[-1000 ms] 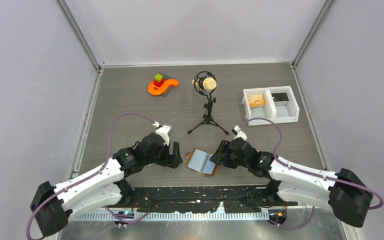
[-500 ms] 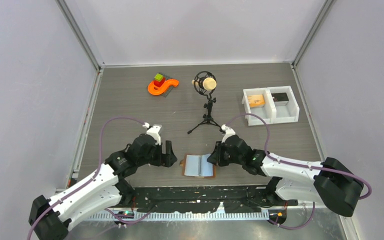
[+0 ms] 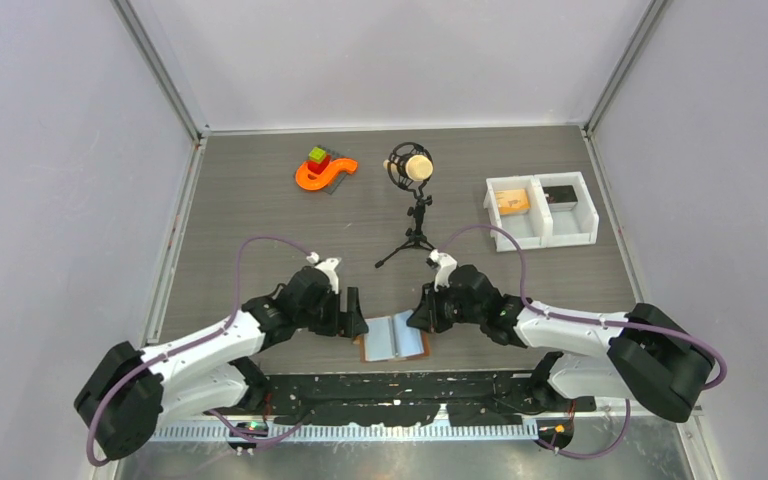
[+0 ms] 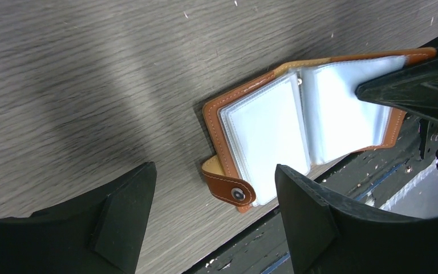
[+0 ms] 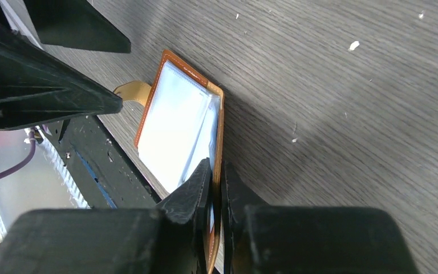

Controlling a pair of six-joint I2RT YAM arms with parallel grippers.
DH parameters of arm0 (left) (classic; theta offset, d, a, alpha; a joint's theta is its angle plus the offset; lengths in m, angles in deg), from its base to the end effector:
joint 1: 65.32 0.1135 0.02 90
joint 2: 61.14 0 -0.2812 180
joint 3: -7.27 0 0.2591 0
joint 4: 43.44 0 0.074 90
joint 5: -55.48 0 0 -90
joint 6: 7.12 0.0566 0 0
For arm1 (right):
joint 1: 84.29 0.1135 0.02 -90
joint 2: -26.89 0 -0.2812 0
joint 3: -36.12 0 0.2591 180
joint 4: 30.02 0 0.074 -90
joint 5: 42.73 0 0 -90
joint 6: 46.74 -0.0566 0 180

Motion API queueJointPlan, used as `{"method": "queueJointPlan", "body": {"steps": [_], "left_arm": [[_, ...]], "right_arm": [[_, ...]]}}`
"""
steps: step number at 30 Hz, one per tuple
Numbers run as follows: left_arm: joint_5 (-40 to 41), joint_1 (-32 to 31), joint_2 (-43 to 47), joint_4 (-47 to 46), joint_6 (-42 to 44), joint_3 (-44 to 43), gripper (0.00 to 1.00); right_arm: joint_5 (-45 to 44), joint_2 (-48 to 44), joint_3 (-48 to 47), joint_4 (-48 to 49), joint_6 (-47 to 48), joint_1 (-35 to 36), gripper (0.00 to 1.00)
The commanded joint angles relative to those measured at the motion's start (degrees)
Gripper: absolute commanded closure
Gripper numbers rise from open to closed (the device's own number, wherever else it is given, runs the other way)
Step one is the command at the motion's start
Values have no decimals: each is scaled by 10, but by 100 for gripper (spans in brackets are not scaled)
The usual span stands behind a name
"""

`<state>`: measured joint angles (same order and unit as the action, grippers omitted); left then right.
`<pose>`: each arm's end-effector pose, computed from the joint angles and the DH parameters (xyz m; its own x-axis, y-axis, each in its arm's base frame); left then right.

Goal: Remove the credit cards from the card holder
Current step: Remove the credit card from the card holder.

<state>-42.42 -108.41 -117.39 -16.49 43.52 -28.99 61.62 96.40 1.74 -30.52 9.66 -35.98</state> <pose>0.1379 -0.1396 0.1637 -0.8851 -0.0322 -0.4642 0.2378 0.8263 -0.5106 0.1479 0.1872 0.1528 -0.7972 -0.0890 -0.5971 -0.4998 0.6521 0.5701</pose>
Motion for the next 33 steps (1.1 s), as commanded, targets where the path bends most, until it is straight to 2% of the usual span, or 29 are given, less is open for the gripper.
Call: {"method": "queueJointPlan", "body": {"steps": [1,9,12,16,17,20,26,33], "left_arm": [[-41,2,-36,-82,-19,6,23],[-90,2,-81,-168,-41,26,41],[-110,2,-101,-195,-52,31,49],[-124,2,-116,-216,-58,35,73],[-127,2,-115,-220,-59,35,80],[-133,1,-111,-232,-64,34,98],[-143,1,-89,-248,-75,40,100],[-151,1,-64,-272,-93,55,100]], "right_arm": [[13,-5,-4,21,34,-15,91],[3,-15,-16,-16,50,-40,79],[-17,-35,-33,-70,54,-41,67],[-98,-72,-79,-199,38,-41,51],[-128,-83,-99,-246,33,-42,49],[-184,-109,-129,-307,9,-40,44],[-228,-175,-145,-325,-48,13,42],[-256,-145,-129,-264,-105,89,31]]}}
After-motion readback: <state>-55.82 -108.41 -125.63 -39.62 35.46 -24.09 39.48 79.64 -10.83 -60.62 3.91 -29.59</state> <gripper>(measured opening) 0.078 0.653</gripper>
